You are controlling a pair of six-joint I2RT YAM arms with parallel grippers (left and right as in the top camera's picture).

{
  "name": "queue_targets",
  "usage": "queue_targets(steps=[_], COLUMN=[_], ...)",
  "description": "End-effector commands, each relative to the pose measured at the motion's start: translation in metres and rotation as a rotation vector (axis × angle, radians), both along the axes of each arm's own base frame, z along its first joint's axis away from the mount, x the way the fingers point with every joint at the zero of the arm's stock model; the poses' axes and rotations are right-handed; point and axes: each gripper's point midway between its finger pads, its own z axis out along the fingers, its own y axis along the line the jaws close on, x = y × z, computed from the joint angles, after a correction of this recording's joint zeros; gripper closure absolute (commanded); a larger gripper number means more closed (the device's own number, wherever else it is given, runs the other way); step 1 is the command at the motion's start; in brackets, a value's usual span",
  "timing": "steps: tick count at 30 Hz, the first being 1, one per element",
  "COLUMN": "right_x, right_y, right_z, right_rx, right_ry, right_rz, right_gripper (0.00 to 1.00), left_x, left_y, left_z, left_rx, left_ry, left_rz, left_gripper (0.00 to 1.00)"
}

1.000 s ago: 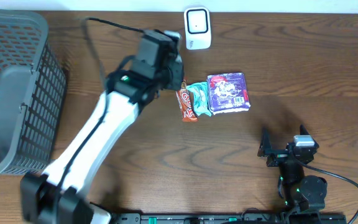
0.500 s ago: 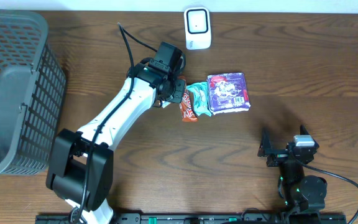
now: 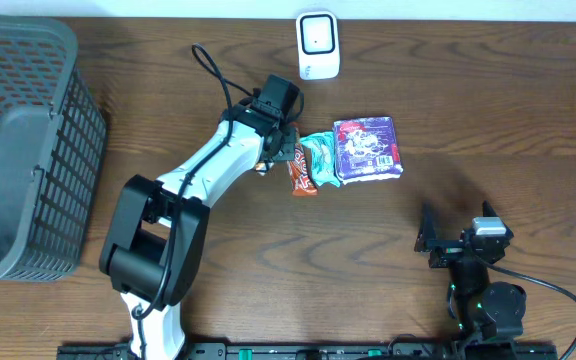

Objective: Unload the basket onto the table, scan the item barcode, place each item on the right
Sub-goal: 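Carry the Kleenex pack out and set it left of the Top bar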

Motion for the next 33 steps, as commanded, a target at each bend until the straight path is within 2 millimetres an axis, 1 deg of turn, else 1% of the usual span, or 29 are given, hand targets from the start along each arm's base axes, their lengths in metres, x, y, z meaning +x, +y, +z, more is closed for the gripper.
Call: queue_targets(steps=[1, 6, 10, 11, 15, 18, 20, 21, 23, 25, 26, 28, 29, 30, 33], right_x=[0.0, 0.0, 0.0, 0.0, 0.0, 0.0, 0.0, 0.0, 0.0, 0.0, 0.0, 0.0, 0.0, 0.0, 0.0], right_y=[0.002, 0.002, 0.002, 0.002, 0.002, 0.002, 0.002, 0.002, 0.002, 0.002, 0.002, 0.002, 0.002, 0.002, 0.002], right_z=[-0.001, -0.001, -0.001, -0.001, -0.001, -0.001, -0.001, -0.001, -0.001, -0.001, -0.001, -0.001, -0.001, -0.001, -0.001], right_rx=[0.01, 0.01, 0.01, 0.01, 0.01, 0.01, 0.01, 0.01, 0.01, 0.01, 0.01, 0.01, 0.01, 0.01, 0.01], right_ry=[0.002, 0.001, 0.001, 0.001, 0.001, 0.001, 0.001, 0.001, 0.001, 0.001, 0.001, 0.002, 0.001, 0.001, 0.001], right_rz=[0.007, 0.007, 0.007, 0.007, 0.007, 0.007, 0.007, 0.007, 0.007, 0.007, 0.007, 0.007, 0.007, 0.007, 0.007], right_gripper=[0.01, 0.01, 0.01, 0.01, 0.01, 0.01, 0.01, 0.01, 0.01, 0.01, 0.01, 0.01, 0.01, 0.01, 0.01], left_x=[0.012, 0.014, 0.018, 0.019, 0.023, 0.03, 0.034, 0.036, 0.038, 0.037, 0.035, 0.029, 0.026, 0.023, 0.02], left_y=[0.018, 0.017, 0.015, 0.015, 0.012, 0.011, 0.015, 0.021, 0.046, 0.072, 0.088, 0.115, 0.123, 0.132, 0.128], left_z=[0.004, 0.004, 0.006, 0.007, 0.011, 0.023, 0.032, 0.036, 0.04, 0.04, 0.038, 0.033, 0.03, 0.025, 0.015], left_rx=[0.063, 0.049, 0.041, 0.038, 0.024, 0.011, 0.011, 0.022, 0.086, 0.16, 0.202, 0.25, 0.253, 0.235, 0.123], left_ry=[-0.057, -0.065, -0.08, -0.084, -0.107, -0.137, -0.157, -0.169, -0.184, -0.177, -0.162, -0.116, -0.094, -0.06, 0.005], left_rz=[0.133, 0.154, 0.154, 0.155, 0.155, 0.152, 0.146, 0.158, 0.21, 0.26, 0.288, 0.322, 0.332, 0.336, 0.303], left_gripper=[0.84, 0.83, 0.55, 0.51, 0.5, 0.5, 0.5, 0.5, 0.5, 0.5, 0.5, 0.5, 0.51, 0.58, 0.59])
